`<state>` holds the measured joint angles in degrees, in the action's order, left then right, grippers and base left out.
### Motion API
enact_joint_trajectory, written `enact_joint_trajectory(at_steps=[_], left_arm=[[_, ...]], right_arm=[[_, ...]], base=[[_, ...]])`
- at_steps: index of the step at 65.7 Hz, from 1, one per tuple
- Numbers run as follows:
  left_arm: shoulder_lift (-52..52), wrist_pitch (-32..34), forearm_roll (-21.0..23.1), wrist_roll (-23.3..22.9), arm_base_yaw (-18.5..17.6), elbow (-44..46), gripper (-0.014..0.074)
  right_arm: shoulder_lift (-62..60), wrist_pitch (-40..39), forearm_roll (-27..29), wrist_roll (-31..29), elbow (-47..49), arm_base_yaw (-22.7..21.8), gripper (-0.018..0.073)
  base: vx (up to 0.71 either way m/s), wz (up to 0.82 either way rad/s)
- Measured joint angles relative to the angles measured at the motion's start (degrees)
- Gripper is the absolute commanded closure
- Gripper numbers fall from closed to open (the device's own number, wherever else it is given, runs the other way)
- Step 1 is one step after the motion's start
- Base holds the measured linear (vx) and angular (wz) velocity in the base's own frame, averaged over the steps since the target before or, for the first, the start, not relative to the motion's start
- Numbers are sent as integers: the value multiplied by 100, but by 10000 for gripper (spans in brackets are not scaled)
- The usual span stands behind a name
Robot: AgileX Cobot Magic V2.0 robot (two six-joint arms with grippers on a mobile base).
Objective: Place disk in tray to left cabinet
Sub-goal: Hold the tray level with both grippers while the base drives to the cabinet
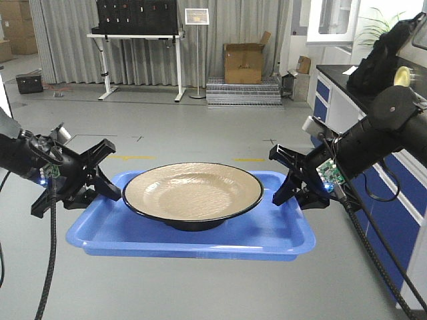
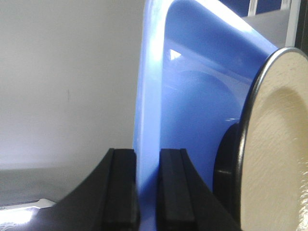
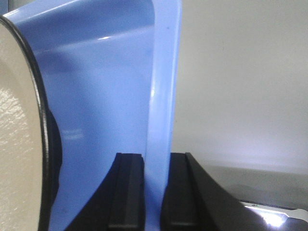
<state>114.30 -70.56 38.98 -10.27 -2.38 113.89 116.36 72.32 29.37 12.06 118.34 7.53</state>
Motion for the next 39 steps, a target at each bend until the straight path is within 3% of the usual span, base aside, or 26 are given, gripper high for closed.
enact_joint_trajectory(at_steps=[39], left_arm=[[0,0,7,0,0,0,597]], right_arm=[[-12,11,0,0,0,-5,564]], base=[[59,3]])
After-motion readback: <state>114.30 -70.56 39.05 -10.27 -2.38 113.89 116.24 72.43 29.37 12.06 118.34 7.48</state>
